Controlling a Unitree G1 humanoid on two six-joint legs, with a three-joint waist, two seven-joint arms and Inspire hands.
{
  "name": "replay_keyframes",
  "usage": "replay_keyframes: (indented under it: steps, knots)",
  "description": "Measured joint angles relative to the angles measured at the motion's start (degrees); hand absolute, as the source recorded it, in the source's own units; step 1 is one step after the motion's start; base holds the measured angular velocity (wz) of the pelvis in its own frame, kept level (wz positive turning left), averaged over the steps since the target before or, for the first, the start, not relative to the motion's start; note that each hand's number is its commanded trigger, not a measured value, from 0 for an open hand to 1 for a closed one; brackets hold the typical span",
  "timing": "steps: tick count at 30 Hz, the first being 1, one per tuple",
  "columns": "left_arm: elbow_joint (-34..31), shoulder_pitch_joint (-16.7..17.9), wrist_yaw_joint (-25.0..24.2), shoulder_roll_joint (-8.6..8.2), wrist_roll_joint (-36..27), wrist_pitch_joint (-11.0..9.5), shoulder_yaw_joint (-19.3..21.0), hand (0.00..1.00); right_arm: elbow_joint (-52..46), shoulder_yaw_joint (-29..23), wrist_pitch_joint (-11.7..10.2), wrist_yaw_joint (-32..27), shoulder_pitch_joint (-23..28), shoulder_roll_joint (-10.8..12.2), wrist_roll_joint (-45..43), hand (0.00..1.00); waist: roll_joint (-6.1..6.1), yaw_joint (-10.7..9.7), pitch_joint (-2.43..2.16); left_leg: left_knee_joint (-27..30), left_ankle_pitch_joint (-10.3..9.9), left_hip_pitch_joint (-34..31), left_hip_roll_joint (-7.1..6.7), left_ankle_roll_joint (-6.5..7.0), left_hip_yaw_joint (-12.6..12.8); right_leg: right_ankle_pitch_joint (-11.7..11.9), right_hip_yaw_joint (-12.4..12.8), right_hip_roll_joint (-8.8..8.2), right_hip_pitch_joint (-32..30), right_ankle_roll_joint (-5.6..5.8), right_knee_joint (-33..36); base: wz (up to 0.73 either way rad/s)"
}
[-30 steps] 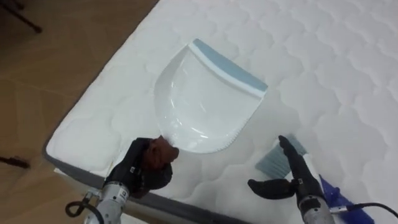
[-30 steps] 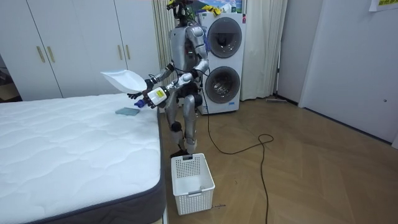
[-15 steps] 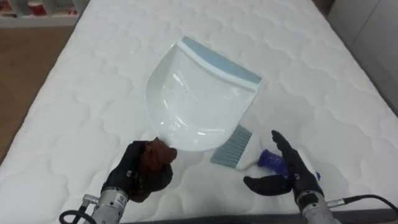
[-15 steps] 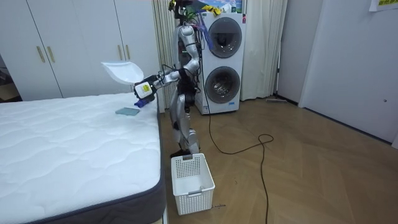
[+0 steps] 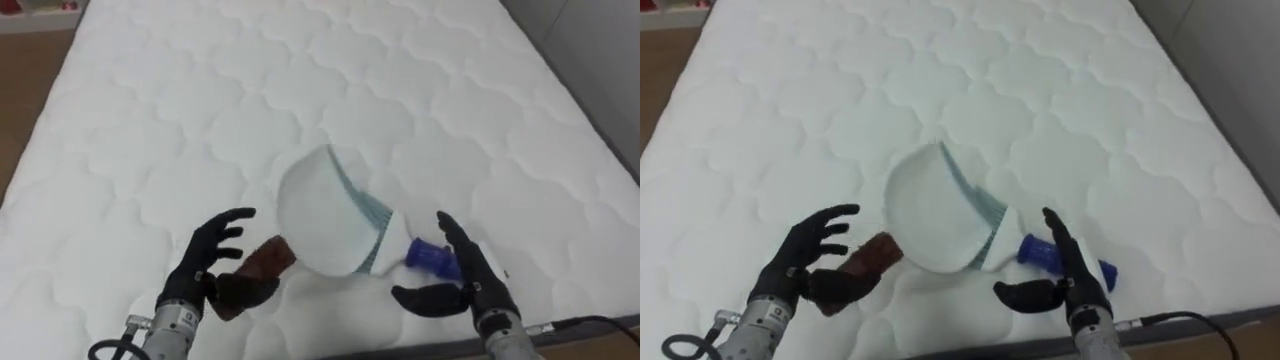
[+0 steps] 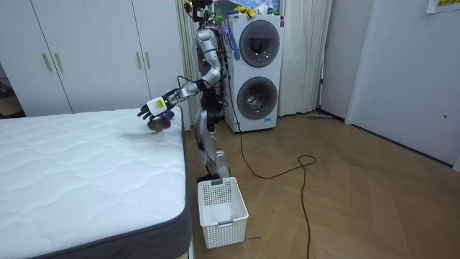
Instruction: Clean bed
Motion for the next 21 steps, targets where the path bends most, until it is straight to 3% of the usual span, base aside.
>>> replay_keyframes:
  steps: [4,7,9,14,18,21]
  knots:
    - [0.8,0.0,0.2,-0.01,-0.2,0.0,0.0,0.00,0.4,-0.1,-0.1,-0.2,0.2,-0.3,-0.1,0.00,-0.22,0.0,0.04,-1.2,-0.6,-0.1,0.02,0.68,-0.9,0.0,-0.3,0.20,-0.1,-0.05,-0.4,0.07]
    - [2.4,1.2,1.3,-0.01,-0.4,-0.9,0.6,0.00,2.7,-0.9,-0.2,-0.5,0.6,-0.5,-0.3,0.00,-0.51,0.4,-0.38,-1.6,-0.6,0.0,0.13,0.62,-1.0,0.3,-0.8,0.64,0.1,-0.15,-1.0,0.03]
    - [7.5,1.6,3.2,0.05,-0.7,-1.3,1.2,0.00,5.8,-1.3,-0.2,-1.7,1.0,-1.1,2.9,0.00,-0.84,0.6,-0.97,-1.7,-0.6,0.5,0.26,0.53,-1.4,0.2,-1.5,0.39,0.8,-0.23,-1.4,0.10]
    - [15.9,3.7,7.1,0.96,-3.5,-1.5,1.9,0.00,12.5,-2.6,-0.2,-5.3,1.2,-1.9,9.4,0.00,-1.81,0.6,-1.15,-2.3,-0.5,2.2,0.74,0.35,-1.3,0.5,-1.4,1.34,2.7,-0.31,-3.1,-0.01]
    - [23.9,5.0,9.3,0.87,-3.8,-1.9,7.5,0.00,22.2,-7.3,-0.5,-7.9,1.6,-1.8,11.2,0.00,-2.14,0.9,-1.29,-3.4,-0.4,4.6,1.33,0.25,-1.4,0.6,-1.5,1.97,5.7,-0.29,-5.0,0.00]
    - [27.9,6.7,13.1,0.74,-9.5,-2.1,12.5,0.00,27.6,-11.0,-0.4,-10.4,2.4,-1.8,14.5,0.00,-2.49,0.9,-1.33,-3.8,-0.4,5.4,1.45,0.17,-1.4,0.5,-1.6,1.97,6.2,-0.27,-5.0,-0.01]
